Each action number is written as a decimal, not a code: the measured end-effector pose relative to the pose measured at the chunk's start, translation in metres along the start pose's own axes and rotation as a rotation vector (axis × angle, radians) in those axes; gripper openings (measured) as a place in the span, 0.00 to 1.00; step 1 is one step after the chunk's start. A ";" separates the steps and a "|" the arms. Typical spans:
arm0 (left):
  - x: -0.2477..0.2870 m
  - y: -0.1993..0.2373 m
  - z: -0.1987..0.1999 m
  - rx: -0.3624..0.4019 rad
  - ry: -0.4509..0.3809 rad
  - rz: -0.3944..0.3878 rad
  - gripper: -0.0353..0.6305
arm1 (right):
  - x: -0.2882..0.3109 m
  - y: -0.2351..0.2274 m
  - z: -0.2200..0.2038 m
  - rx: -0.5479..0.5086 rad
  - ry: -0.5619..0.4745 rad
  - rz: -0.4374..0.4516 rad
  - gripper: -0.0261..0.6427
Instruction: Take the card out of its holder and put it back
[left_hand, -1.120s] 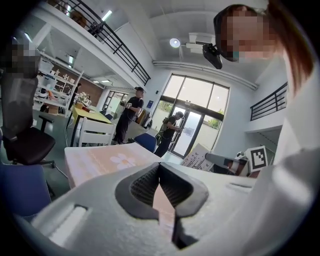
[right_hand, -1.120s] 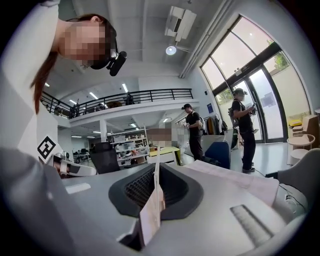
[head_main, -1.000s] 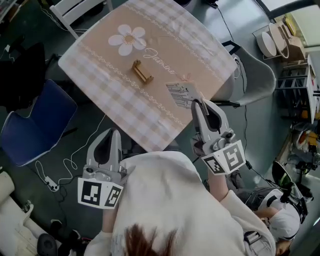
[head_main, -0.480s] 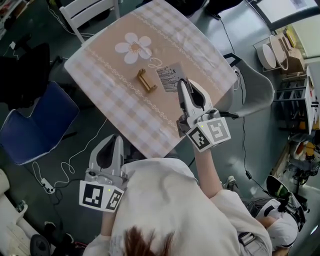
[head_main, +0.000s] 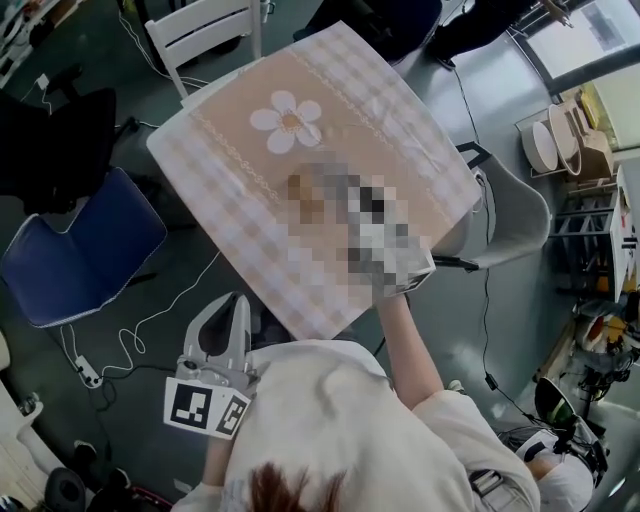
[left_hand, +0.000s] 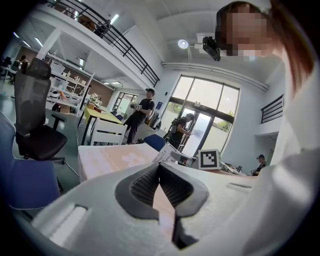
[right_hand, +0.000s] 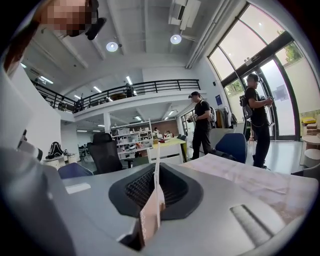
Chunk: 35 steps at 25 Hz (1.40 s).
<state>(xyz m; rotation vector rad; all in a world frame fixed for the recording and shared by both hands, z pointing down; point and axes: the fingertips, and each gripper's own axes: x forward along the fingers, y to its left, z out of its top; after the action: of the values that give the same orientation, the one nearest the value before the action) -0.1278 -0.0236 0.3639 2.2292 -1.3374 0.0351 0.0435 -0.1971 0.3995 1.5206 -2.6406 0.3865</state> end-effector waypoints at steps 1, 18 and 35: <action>0.000 0.001 0.000 -0.002 -0.001 0.003 0.05 | 0.004 -0.001 -0.002 -0.003 0.006 0.003 0.07; 0.005 0.011 0.001 -0.020 0.002 0.031 0.05 | 0.023 -0.010 -0.034 -0.033 0.105 0.014 0.06; -0.001 0.012 0.001 -0.032 -0.008 0.031 0.05 | 0.024 -0.007 -0.036 -0.034 0.154 0.012 0.06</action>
<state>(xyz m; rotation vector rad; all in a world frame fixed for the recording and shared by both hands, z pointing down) -0.1386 -0.0274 0.3673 2.1841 -1.3668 0.0158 0.0350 -0.2120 0.4398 1.4052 -2.5263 0.4390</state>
